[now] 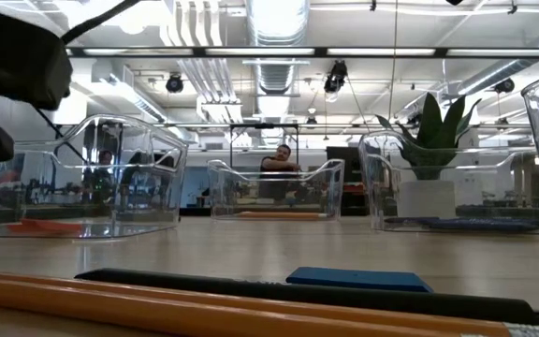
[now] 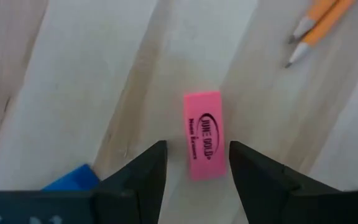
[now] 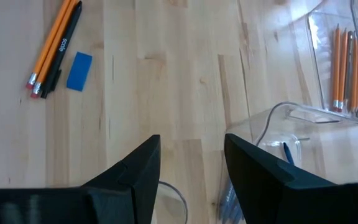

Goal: Sort crayons/erasers/pens/pencils in bins
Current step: Put the pink eraser into the middle left transparent bin

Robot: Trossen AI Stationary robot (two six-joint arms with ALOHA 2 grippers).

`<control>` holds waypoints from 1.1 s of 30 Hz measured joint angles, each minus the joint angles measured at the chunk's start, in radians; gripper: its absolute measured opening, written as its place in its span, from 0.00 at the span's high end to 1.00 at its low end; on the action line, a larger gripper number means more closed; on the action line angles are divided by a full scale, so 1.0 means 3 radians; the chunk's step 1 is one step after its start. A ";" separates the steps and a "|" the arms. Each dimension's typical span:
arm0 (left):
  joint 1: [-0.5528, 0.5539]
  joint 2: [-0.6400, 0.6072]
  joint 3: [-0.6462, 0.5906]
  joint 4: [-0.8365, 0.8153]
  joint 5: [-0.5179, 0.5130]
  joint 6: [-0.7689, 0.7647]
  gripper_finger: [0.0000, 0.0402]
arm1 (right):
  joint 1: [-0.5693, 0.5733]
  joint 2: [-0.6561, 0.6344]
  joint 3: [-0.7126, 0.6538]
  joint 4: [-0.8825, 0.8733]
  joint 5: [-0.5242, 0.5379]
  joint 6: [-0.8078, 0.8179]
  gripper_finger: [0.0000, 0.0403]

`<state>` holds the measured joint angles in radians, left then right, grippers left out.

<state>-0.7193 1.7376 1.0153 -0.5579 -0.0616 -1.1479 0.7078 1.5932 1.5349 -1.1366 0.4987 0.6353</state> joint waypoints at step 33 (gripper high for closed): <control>0.0004 0.0021 0.0096 0.0070 -0.0403 0.0306 0.96 | 0.0000 0.0000 0.0000 -0.0002 -0.0001 -0.0001 0.58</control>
<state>-0.7182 1.7439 1.0441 -0.5369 -0.1823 -1.0561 0.7078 1.5932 1.5349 -1.1373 0.4984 0.6350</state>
